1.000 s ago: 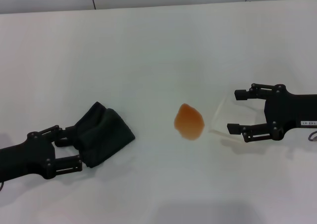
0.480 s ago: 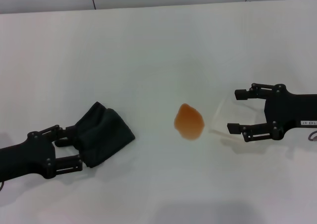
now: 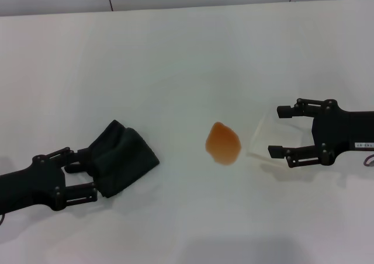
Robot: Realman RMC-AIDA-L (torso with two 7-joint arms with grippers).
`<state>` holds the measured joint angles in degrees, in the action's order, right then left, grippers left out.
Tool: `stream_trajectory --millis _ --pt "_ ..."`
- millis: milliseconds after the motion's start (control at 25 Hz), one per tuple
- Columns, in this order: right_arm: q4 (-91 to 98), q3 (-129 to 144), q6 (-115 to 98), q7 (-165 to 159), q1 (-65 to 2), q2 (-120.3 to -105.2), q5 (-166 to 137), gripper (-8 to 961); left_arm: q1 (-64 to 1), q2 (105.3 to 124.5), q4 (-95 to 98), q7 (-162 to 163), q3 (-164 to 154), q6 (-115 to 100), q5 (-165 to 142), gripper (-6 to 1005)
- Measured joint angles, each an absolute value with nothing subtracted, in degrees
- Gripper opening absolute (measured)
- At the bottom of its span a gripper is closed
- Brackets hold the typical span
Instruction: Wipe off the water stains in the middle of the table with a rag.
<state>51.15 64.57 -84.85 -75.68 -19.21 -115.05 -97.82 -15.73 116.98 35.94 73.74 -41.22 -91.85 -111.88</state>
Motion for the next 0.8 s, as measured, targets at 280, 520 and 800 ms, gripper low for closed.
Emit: stream_trajectory --millis 280,520,800 --pt "51.2 64.6 -84.9 -75.7 -19.2 -115.05 -97.8 852 -15.7 116.98 35.9 73.9 -41.2 -91.8 -111.9 894" --pt "51.2 64.6 -84.9 -75.6 -19.2 -115.05 -97.8 851 -15.7 116.98 35.9 74.0 -41.2 -91.8 -111.9 894" --pt "51.2 64.6 -84.9 -75.6 -19.2 -115.05 -97.8 849 -15.8 116.98 35.9 74.4 -41.2 -91.8 -111.9 894"
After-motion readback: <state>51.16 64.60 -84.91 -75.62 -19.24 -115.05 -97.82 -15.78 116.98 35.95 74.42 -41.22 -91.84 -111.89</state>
